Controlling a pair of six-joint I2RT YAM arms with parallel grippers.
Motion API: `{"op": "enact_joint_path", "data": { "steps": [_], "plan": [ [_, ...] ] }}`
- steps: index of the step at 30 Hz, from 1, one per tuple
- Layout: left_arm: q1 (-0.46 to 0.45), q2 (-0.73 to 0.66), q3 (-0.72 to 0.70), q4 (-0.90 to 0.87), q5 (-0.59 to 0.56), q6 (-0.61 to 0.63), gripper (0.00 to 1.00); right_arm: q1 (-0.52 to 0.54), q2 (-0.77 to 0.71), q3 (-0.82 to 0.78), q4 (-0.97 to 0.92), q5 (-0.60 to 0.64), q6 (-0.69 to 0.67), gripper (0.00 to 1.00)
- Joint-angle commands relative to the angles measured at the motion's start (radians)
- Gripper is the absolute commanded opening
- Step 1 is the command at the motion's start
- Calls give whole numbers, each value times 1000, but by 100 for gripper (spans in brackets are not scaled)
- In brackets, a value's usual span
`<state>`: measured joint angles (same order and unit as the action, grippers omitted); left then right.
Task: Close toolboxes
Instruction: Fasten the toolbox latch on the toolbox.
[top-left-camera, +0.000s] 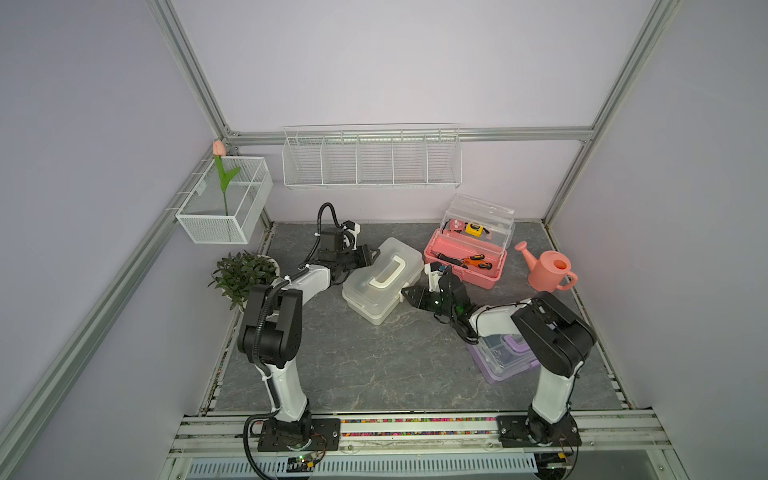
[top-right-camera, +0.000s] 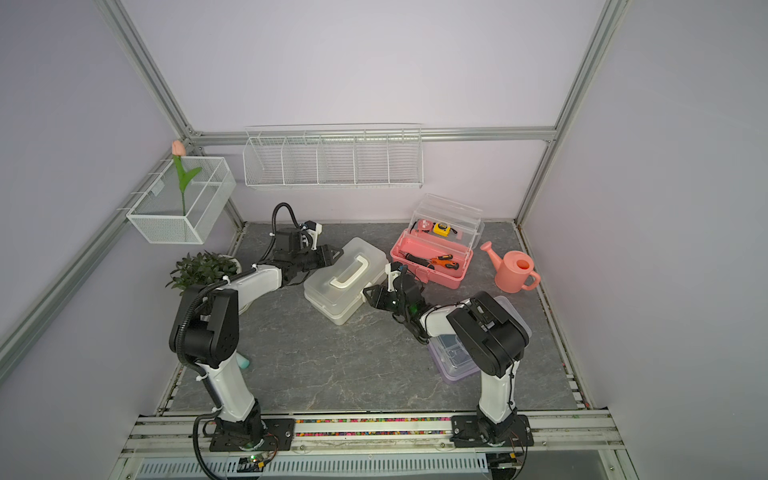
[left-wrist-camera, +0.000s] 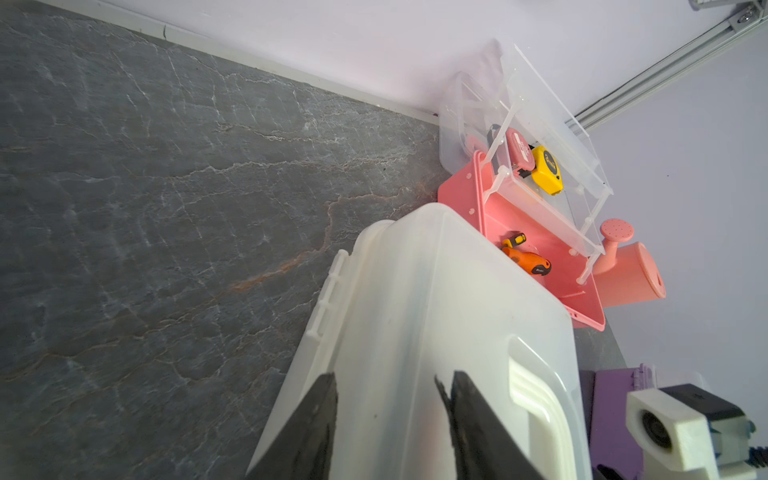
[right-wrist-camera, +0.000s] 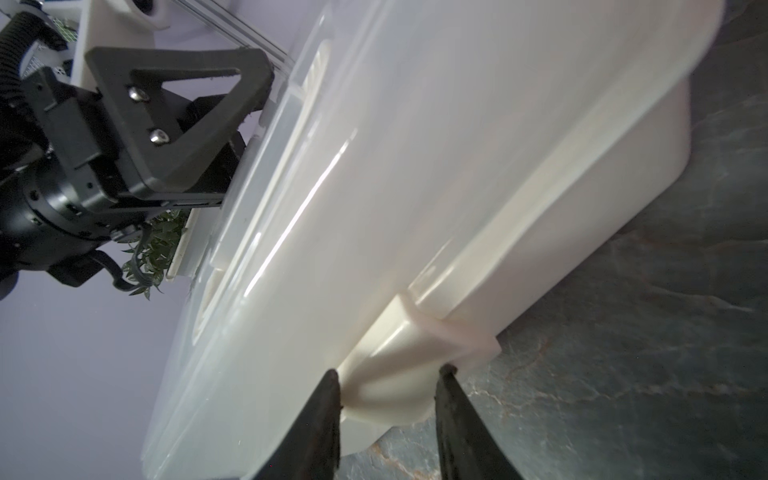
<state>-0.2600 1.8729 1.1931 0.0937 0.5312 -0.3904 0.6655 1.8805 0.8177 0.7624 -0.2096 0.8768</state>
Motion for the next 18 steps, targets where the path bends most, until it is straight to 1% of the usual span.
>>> {"op": "enact_joint_path", "data": {
  "steps": [1,6,9,12,13,15,18],
  "plan": [
    [-94,78,-112,-242,94,-70,47,43,34,46,115,-40,27,40],
    [-118,67,-131,-224,95,-90,47,51,44,86,103,-45,31,40],
    [-121,54,-136,-234,86,-89,47,49,46,81,114,-39,30,40],
    [-105,28,-124,-265,67,-84,49,37,5,67,86,-22,2,41],
    [-97,16,-115,-278,56,-82,51,29,-12,32,74,-21,-8,41],
    [-77,-5,-99,-295,40,-83,55,15,-39,16,57,-27,-20,43],
    [-46,-44,-70,-320,12,-89,58,-2,-55,12,25,-40,-30,45]
  ]
}}
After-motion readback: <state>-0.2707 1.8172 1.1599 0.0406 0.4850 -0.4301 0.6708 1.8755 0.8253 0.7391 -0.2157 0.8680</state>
